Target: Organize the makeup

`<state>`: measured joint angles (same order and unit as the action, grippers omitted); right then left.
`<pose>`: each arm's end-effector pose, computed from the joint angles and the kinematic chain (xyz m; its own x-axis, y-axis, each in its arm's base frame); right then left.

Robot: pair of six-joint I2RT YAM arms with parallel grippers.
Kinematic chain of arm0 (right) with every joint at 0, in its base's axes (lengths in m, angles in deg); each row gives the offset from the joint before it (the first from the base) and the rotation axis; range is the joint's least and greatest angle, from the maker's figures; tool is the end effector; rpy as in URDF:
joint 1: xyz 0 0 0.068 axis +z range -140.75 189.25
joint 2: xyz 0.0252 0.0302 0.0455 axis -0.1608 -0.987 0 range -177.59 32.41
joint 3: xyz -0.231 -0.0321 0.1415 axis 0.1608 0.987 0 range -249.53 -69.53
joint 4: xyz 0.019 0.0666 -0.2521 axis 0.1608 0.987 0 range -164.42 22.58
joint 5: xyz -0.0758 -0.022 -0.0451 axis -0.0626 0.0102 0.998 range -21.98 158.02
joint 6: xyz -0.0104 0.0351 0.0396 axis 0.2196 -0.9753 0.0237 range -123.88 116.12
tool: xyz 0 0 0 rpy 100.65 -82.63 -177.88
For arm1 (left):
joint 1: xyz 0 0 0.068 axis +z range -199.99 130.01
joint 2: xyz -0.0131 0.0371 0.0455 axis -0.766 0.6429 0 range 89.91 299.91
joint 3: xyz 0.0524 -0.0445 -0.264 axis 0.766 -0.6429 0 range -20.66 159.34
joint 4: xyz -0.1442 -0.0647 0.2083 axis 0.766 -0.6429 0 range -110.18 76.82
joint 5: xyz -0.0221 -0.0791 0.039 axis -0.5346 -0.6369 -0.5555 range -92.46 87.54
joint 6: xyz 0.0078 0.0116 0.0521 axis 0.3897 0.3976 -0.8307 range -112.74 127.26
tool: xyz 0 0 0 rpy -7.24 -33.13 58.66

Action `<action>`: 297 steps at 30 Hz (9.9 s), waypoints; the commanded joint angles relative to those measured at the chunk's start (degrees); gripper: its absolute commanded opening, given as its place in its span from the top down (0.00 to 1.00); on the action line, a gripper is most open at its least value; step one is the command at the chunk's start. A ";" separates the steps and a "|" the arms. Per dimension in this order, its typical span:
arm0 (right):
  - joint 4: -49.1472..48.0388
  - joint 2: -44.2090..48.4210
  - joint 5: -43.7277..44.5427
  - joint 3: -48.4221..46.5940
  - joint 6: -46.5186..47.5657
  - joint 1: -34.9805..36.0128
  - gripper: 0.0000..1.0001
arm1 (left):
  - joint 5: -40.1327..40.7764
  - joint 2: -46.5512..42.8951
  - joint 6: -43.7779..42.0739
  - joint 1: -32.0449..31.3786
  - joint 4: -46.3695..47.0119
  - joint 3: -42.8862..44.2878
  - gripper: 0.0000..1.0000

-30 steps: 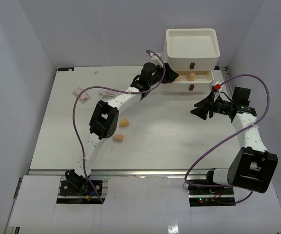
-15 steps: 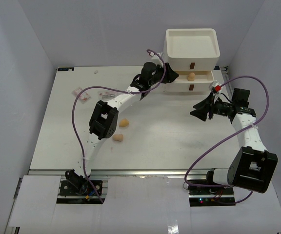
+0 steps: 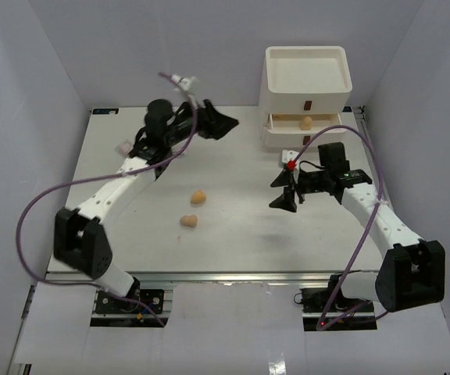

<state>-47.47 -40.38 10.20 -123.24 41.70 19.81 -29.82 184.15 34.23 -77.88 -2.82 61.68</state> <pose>0.2478 0.0767 0.2753 -0.0131 -0.3894 -0.9210 -0.9780 0.1969 -0.0693 0.3434 -0.2002 0.3822 -0.3938 -0.2474 -0.8853 0.7213 0.5137 -0.4645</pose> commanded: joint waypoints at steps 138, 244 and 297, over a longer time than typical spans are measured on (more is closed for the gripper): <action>-7.69 -33.48 28.10 -23.87 -5.71 44.40 0.36 | 25.60 -69.72 -9.66 16.37 -18.12 -49.11 0.02; -41.42 -25.76 52.20 -22.36 -21.52 -11.83 0.48 | 20.36 -69.04 -8.98 16.37 -15.96 -50.18 0.02; -35.54 -40.48 48.31 -30.04 18.81 -2.65 0.60 | 17.97 -65.76 -9.22 17.16 -15.63 -50.00 0.02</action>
<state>-75.39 -79.53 56.15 -149.76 64.38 16.58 -10.86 118.01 25.48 -61.15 -19.13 11.63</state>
